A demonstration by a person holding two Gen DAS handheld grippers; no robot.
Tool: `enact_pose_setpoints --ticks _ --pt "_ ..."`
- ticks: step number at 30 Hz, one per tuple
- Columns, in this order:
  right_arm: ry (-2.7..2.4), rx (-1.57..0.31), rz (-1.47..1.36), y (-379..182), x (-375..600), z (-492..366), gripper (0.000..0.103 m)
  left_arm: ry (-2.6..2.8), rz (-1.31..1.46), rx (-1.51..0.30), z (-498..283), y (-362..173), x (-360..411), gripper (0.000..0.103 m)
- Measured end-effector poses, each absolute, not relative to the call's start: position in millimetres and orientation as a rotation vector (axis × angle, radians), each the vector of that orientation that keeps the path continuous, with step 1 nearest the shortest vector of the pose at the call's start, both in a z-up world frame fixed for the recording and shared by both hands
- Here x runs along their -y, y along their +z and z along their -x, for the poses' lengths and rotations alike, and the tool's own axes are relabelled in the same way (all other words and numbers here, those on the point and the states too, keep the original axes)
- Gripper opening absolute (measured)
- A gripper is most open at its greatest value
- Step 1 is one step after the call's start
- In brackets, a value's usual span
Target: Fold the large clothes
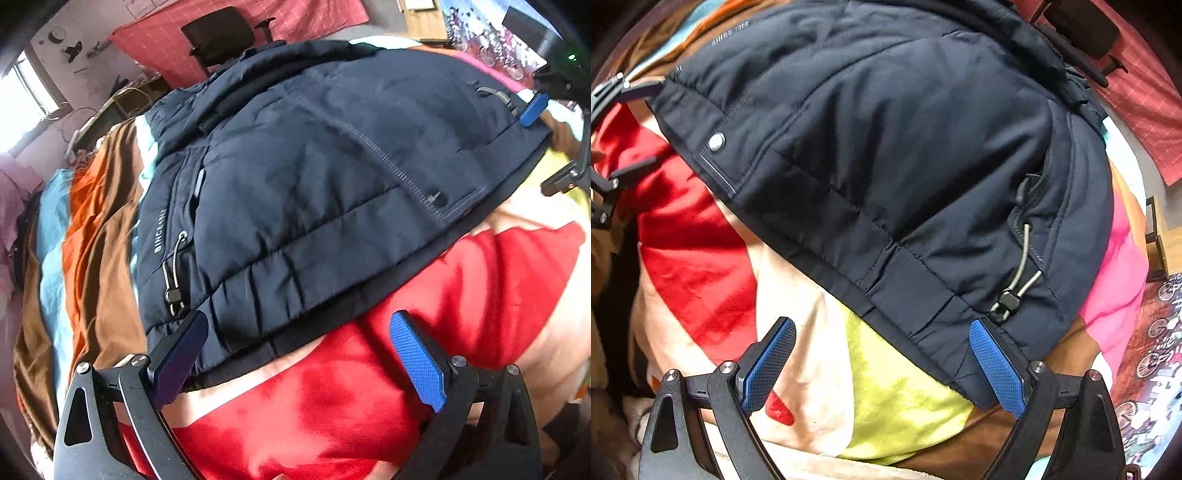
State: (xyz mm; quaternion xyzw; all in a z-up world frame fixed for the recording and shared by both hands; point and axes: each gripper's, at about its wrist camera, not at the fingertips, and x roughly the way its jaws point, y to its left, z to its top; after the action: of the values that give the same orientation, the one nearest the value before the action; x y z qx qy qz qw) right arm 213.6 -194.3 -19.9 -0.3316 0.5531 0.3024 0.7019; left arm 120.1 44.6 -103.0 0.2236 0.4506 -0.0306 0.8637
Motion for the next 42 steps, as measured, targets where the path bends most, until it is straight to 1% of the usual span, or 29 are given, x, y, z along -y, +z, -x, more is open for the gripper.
enact_pose_setpoints --ticks 7,10,11,12,18,19,20,24,25,26,27,28,29,30,31,32,33,34,35,36,39,42 --pt "0.633 -1.194 0.934 -40.0 179.4 -204.0 0.095 0.041 -0.557 -0.913 -124.4 -117.9 -43.6 0.096" --pt "0.599 -1.136 1.055 -52.9 173.5 -194.7 0.096 0.08 -0.537 -0.904 -129.7 -122.9 -50.4 0.097" --pt "0.588 -1.108 1.098 -57.8 171.3 -191.4 0.099 0.096 -0.526 -0.907 -131.6 -123.7 -53.0 0.097" --pt "0.576 -1.077 1.138 -62.1 169.4 -187.7 0.101 0.105 -0.519 -0.908 -132.3 -123.8 -54.4 0.097" --pt "0.522 -0.956 1.21 -64.4 168.4 -177.1 0.101 0.137 -0.505 -0.898 -134.0 -120.6 -58.5 0.097" --pt "0.509 -0.939 1.212 -63.9 168.6 -177.5 0.101 0.143 -0.51 -0.893 -134.5 -120.0 -58.2 0.097" --pt "0.498 -0.927 1.211 -63.6 167.6 -177.9 0.099 0.147 -0.513 -0.887 -135.0 -119.3 -58.0 0.097" --pt "0.507 -0.933 1.207 -65.0 162.7 -184.0 0.095 0.153 -0.505 -0.867 -132.4 -117.0 -54.4 0.095" --pt "0.51 -0.926 1.213 -64.1 160.6 -184.5 0.093 0.148 -0.495 -0.854 -132.1 -113.9 -55.6 0.089" --pt "0.512 -0.92 1.217 -61.9 162.6 -177.9 0.09 0.143 -0.488 -0.847 -130.5 -112.5 -54.3 0.082" --pt "0.518 -0.909 1.224 -60.7 163.2 -173.7 0.086 0.129 -0.48 -0.832 -129.3 -108.7 -54.4 0.08" --pt "0.525 -0.901 1.228 -59.3 160.3 -170.9 0.083 0.121 -0.48 -0.823 -127.7 -106.7 -52.1 0.074" --pt "0.539 -0.897 1.226 -57.8 160.4 -168.7 0.073 0.109 -0.48 -0.814 -126.5 -104.5 -50.1 0.067" --pt "0.549 -0.895 1.219 -57.6 160.3 -163.9 0.063 0.1 -0.48 -0.81 -125.3 -103.7 -47.1 0.062" --pt "0.555 -0.887 1.212 -57.7 159.5 -162.0 0.058 0.082 -0.481 -0.805 -124.1 -102.2 -44.3 0.051" --pt "0.557 -0.876 1.207 -55.2 160.7 -160.8 0.053 0.073 -0.484 -0.801 -123.4 -101.2 -41.9 0.044" --pt "0.565 -0.871 1.2 -53.0 161.9 -160.0 0.047 0.075 -0.489 -0.795 -123.2 -99.7 -39.2 0.04" --pt "0.572 -0.867 1.192 -50.7 163.1 -159.7 0.041 0.074 -0.476 -0.793 -123.7 -96.3 -40.1 0.032" --pt "0.584 -0.863 1.177 -47.1 160.5 -155.9 0.025 0.074 -0.451 -0.798 -124.7 -93.1 -42.1 0.025" --pt "0.608 -0.868 1.153 -42.4 161.0 -154.2 0.012 0.078 -0.42 -0.803 -126.3 -89.3 -46.0 0.022" --pt "0.634 -0.849 1.095 -27.0 166.1 -150.2 0.01 0.074 -0.351 -0.8 -126.7 -77.9 -49.5 0.016" --pt "0.634 -0.812 0.992 -5.6 172.4 -149.9 0.009 0.069 -0.343 -0.779 -125.9 -65.1 -46.8 0.016"
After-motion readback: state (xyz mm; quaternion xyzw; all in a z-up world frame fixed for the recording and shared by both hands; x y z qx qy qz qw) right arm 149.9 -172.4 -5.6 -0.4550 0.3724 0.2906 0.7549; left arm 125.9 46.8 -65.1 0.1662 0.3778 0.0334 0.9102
